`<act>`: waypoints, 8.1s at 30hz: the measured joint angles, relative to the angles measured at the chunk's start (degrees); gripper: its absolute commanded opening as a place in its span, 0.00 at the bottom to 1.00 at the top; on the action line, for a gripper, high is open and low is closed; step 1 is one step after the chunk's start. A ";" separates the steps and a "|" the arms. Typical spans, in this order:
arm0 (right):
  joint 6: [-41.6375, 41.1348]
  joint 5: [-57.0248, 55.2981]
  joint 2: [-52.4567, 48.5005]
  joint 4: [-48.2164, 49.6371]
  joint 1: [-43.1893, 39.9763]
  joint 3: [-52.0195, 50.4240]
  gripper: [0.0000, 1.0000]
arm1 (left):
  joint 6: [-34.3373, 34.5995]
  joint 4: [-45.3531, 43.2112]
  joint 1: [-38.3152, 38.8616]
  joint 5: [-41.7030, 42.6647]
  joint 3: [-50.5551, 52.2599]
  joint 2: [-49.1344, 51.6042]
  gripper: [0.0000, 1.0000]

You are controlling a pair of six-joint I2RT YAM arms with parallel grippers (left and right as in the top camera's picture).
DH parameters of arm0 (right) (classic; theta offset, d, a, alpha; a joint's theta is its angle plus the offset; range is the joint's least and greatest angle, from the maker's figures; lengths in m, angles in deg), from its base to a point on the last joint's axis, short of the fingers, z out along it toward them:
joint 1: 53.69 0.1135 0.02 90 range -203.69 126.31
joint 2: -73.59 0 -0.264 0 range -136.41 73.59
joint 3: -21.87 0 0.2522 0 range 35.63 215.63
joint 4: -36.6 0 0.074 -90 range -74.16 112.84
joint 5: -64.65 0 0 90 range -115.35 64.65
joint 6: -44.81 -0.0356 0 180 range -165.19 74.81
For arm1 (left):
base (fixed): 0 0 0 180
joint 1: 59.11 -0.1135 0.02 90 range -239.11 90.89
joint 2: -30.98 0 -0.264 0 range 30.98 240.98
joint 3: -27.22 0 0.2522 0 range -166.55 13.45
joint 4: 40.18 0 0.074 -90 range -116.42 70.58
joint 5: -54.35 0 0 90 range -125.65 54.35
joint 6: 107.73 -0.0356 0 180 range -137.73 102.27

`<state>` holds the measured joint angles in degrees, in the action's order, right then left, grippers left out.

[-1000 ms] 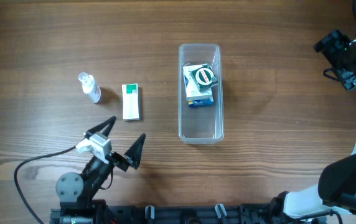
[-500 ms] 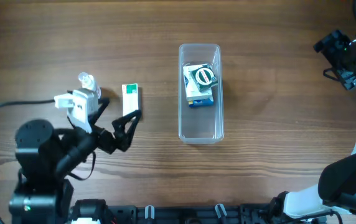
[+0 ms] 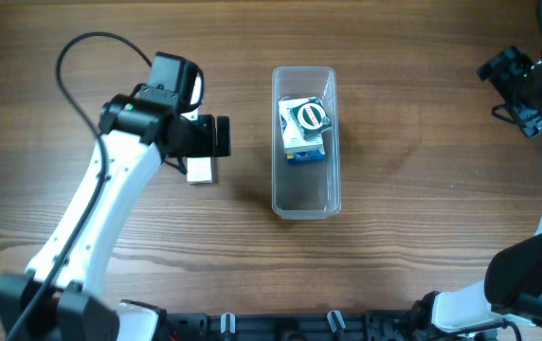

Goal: Pack container
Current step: 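Reach the left gripper to the white-green Panadol box and grasp it, then lower the Panadol box into the container's lower end and release, then move the left gripper to the white spray bottle and grasp it, then place the spray bottle into the container beside the Panadol box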

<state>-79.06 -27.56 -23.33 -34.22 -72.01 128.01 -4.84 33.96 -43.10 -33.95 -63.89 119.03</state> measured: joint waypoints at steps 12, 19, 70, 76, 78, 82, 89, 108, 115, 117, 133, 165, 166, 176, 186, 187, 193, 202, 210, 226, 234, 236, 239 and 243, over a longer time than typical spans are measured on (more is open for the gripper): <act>0.02 0.00 0.00 0.02 0.00 0.00 1.00 | 4.00 -1.49 -3.37 -1.44 -0.04 15.98 1.00; 0.00 0.00 0.00 0.02 0.00 0.00 1.00 | 4.37 -2.16 -4.94 -1.40 -0.04 20.68 1.00; 0.02 0.00 0.00 0.04 0.00 0.00 1.00 | -0.37 -5.46 -4.94 -1.77 -0.28 28.30 0.44; 0.00 0.00 0.00 0.28 0.00 0.00 1.00 | -0.35 4.22 -4.70 0.07 -5.77 25.05 0.43; 0.02 0.00 0.00 0.28 0.00 0.00 1.00 | -0.28 6.36 -3.93 1.18 -8.90 22.27 0.44; 0.02 0.00 0.00 0.28 0.00 0.00 1.00 | 2.71 10.88 1.33 3.37 -14.03 15.52 0.45; 0.00 0.00 0.00 0.31 0.00 0.00 1.00 | 15.19 7.74 18.75 6.29 -14.88 10.21 0.48; 0.00 0.00 0.00 0.31 0.00 0.00 1.00 | 30.03 -1.11 29.38 6.10 -14.88 21.16 0.48; 0.00 0.00 0.00 0.31 0.00 0.00 1.00 | 30.16 -1.07 29.38 6.10 -14.88 21.16 0.49; 0.00 0.00 0.00 0.31 0.00 0.00 1.00 | 30.18 -1.07 29.38 5.68 -14.88 21.16 0.50; 0.00 0.00 0.00 0.31 0.00 0.00 1.00 | 30.36 -2.23 29.38 5.44 -14.88 24.61 0.56; 0.00 0.00 0.00 0.31 0.00 0.00 1.00 | -16.41 12.00 -23.26 -2.40 -21.62 8.46 1.00; 0.00 0.00 0.00 0.31 0.00 0.00 1.00 | -18.18 11.15 -23.26 -1.68 -21.59 9.07 1.00; 0.00 0.00 0.00 0.31 0.00 0.00 1.00 | -22.91 10.51 -23.23 -0.07 -21.49 22.91 1.00; 0.00 0.00 0.00 0.31 0.00 0.00 1.00 | -23.17 10.08 -23.23 -0.07 -21.38 29.92 0.89; 0.00 0.00 0.00 0.31 0.00 0.00 1.00 | -23.19 10.05 -23.23 -0.07 -21.38 29.92 0.86; 0.00 0.00 0.00 0.31 0.00 0.00 1.00 | -23.54 10.03 -23.23 -0.07 -21.38 29.92 0.68; 0.00 0.00 0.00 0.31 0.00 0.00 1.00 | -24.02 9.38 -23.23 -0.07 -21.38 29.92 0.49; 0.00 0.00 0.00 0.31 0.00 0.00 1.00 | -24.37 9.38 -23.23 0.33 -21.38 29.92 0.32; 0.00 0.00 0.00 0.31 0.00 0.00 1.00 | -19.39 13.79 -21.20 3.23 -23.28 29.05 0.26; 0.02 0.00 0.00 0.31 0.00 0.00 1.00 | -10.84 13.51 -4.22 4.28 -24.28 15.26 0.25; 0.02 0.00 0.00 0.33 0.00 0.00 1.00 | -6.80 13.55 2.08 4.37 -24.30 11.98 0.25; 0.00 0.00 0.00 0.31 0.00 0.00 1.00 | -0.15 13.55 10.38 4.44 -24.30 9.53 0.25; 0.00 0.00 0.00 0.31 0.00 0.00 1.00 | 9.51 13.57 18.71 3.48 -24.30 9.49 0.23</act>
<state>-79.06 -27.56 -23.33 -33.91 -72.01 128.01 4.66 47.53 -24.39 -30.48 -88.19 128.52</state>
